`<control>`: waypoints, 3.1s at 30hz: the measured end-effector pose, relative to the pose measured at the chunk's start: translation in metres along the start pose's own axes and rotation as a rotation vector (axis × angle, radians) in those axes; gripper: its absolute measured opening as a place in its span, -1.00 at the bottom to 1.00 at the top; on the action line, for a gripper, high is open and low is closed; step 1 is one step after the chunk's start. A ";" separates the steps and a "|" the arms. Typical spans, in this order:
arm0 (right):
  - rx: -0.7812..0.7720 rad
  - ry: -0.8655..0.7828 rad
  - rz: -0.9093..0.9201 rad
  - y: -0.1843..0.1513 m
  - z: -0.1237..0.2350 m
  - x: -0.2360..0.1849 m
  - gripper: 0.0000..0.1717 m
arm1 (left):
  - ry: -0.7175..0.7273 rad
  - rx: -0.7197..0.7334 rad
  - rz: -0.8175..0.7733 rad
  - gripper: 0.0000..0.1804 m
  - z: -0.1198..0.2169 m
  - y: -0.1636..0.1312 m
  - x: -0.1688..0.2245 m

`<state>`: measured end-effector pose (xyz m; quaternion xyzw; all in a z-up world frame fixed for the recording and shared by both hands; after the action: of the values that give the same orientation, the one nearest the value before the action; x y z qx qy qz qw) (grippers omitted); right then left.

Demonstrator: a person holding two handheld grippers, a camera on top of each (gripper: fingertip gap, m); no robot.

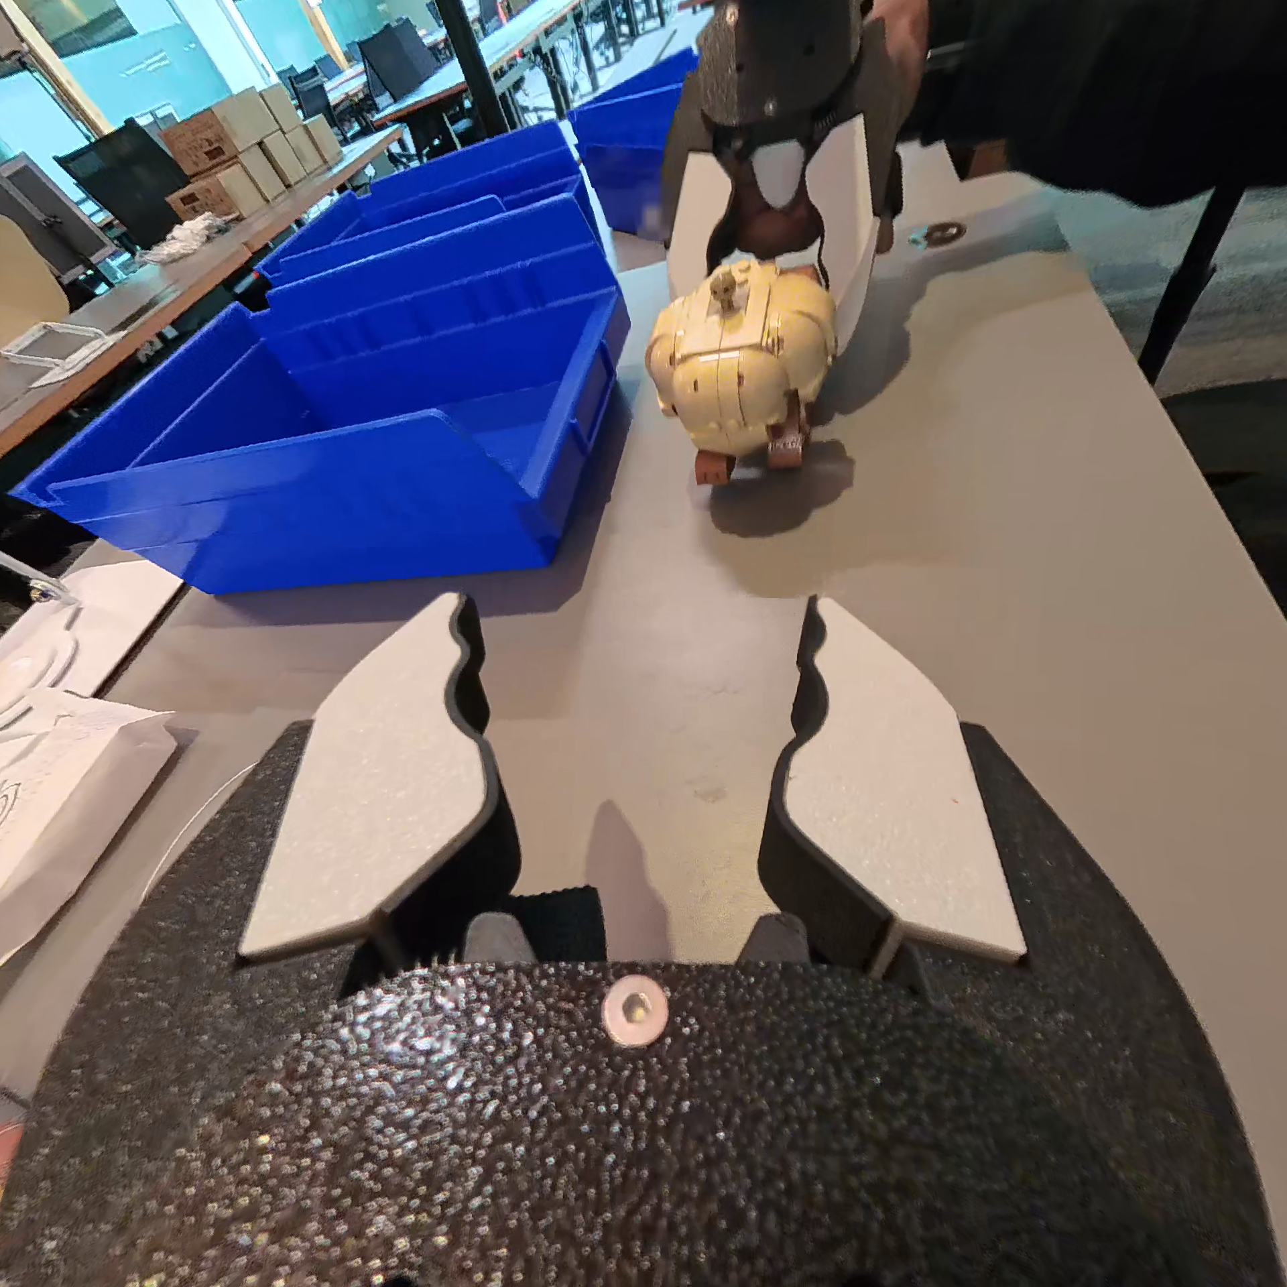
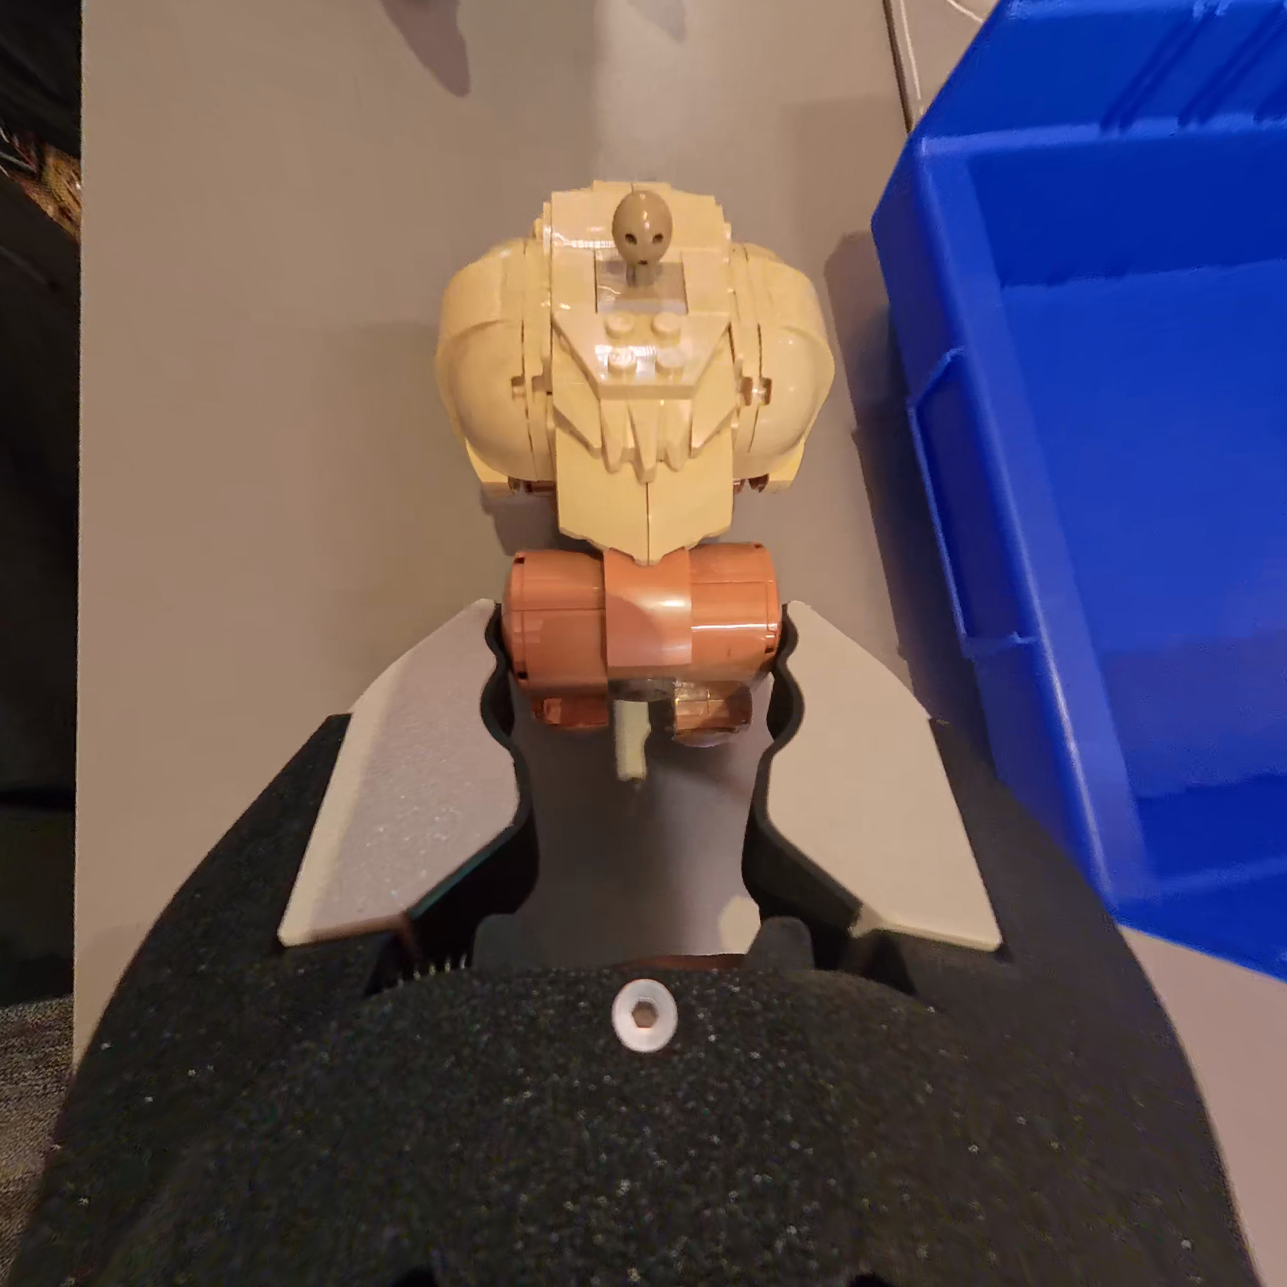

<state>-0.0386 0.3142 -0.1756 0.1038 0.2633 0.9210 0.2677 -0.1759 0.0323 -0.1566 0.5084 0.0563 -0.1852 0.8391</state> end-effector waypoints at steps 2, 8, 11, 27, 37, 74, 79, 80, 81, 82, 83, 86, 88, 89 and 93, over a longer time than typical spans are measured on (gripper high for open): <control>-0.007 0.001 0.000 -0.006 0.004 0.001 -0.16 | 0.018 -0.028 -0.025 -0.05 -0.003 -0.002 0.002; -0.017 -0.017 -0.026 -0.016 0.011 0.004 -0.16 | 0.036 -0.111 -0.064 -0.05 -0.011 -0.012 0.007; -0.017 -0.040 -0.047 -0.018 0.012 0.002 -0.16 | 0.028 -0.159 -0.083 -0.05 -0.015 -0.018 0.011; 0.198 -0.328 -0.221 -0.022 0.038 -0.034 -0.08 | -0.023 -0.213 -0.147 -0.12 -0.022 -0.025 0.032; 0.141 -0.579 -0.234 0.001 0.031 -0.051 -0.07 | -0.018 -0.215 -0.148 -0.13 -0.023 -0.024 0.035; 0.240 -0.586 -0.290 0.005 -0.008 -0.131 -0.21 | -0.395 -0.678 -0.517 0.11 -0.175 0.128 -0.005; 0.245 -0.588 -0.333 0.002 -0.006 -0.129 -0.22 | -0.431 -0.736 -0.554 0.04 -0.186 0.118 0.004; 0.243 -0.590 -0.343 0.001 -0.005 -0.128 -0.22 | -0.415 -0.733 -0.551 0.03 -0.188 0.116 0.005; 0.240 -0.594 -0.353 0.001 -0.005 -0.127 -0.22 | -0.396 -0.722 -0.549 0.01 -0.189 0.115 0.005; 0.238 -0.599 -0.364 0.001 -0.005 -0.126 -0.22 | -0.396 -0.710 -0.526 0.00 -0.189 0.115 0.006; 0.235 -0.604 -0.377 0.000 -0.005 -0.126 -0.22 | -0.398 -0.701 -0.500 0.00 -0.189 0.115 0.006; 0.214 -0.624 -0.431 -0.002 -0.005 -0.123 -0.22 | -0.395 -0.693 -0.395 0.00 -0.186 0.114 0.007; 0.175 -0.622 -0.481 -0.004 -0.006 -0.123 -0.23 | -0.389 -0.698 -0.293 -0.01 -0.184 0.114 0.008; 0.161 -0.610 -0.503 -0.004 -0.007 -0.124 -0.23 | -0.385 -0.694 -0.244 -0.01 -0.182 0.113 0.009; 0.173 -0.564 -0.592 0.002 -0.015 -0.129 -0.25 | -0.408 -0.640 -0.012 -0.02 -0.174 0.109 0.015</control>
<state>0.0636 0.2361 -0.1934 0.2941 0.2746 0.7142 0.5727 -0.1061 0.2255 -0.1531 0.1730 -0.0540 -0.2604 0.9483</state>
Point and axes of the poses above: each gripper's, where its closed fingertips meet, z back along the fingers, y out of its top, x = y × z across the jaws, the point moved 8 cm from there along z, back along the fingers, and after that the axes turned 9 degrees about -x, right-handed, at the moved point
